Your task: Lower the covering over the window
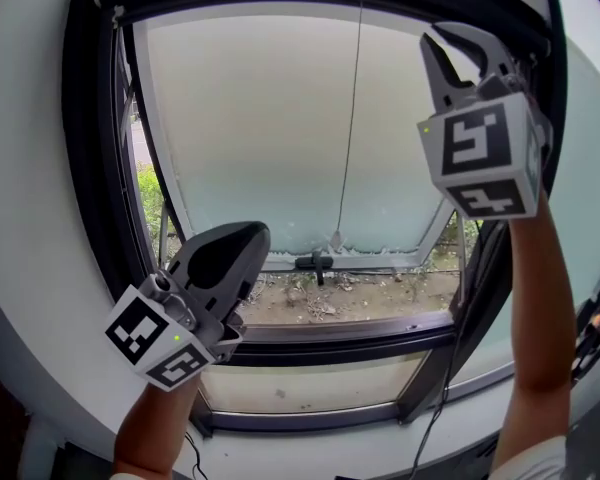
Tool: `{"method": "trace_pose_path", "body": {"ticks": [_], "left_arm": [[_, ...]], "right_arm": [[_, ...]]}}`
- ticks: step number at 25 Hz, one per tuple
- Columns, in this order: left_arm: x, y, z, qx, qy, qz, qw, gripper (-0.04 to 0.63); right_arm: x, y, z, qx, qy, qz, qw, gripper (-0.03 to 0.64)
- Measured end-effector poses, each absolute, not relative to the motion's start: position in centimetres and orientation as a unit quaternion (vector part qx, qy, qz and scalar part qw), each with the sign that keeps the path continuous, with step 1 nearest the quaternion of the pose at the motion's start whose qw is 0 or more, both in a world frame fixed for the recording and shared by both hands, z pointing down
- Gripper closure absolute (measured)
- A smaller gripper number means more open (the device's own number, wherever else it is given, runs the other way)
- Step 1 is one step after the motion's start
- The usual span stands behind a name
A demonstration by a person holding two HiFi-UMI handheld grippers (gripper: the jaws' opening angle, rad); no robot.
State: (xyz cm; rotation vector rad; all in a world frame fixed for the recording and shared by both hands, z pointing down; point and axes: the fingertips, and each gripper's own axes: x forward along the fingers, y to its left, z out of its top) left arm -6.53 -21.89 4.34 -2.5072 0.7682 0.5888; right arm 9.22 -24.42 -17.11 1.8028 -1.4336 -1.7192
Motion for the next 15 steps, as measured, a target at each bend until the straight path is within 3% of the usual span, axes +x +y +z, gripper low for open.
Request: {"method": "trace_pose_path", "body": {"ticks": [15], "left_arm": [[-6.6, -20.4, 7.5, -0.909, 0.289, 0.214, 0.210, 0.577]], "right_arm": [[10.4, -22.5, -5.5, 0.611, -0.548, -0.562, 0.105, 0.580]]}}
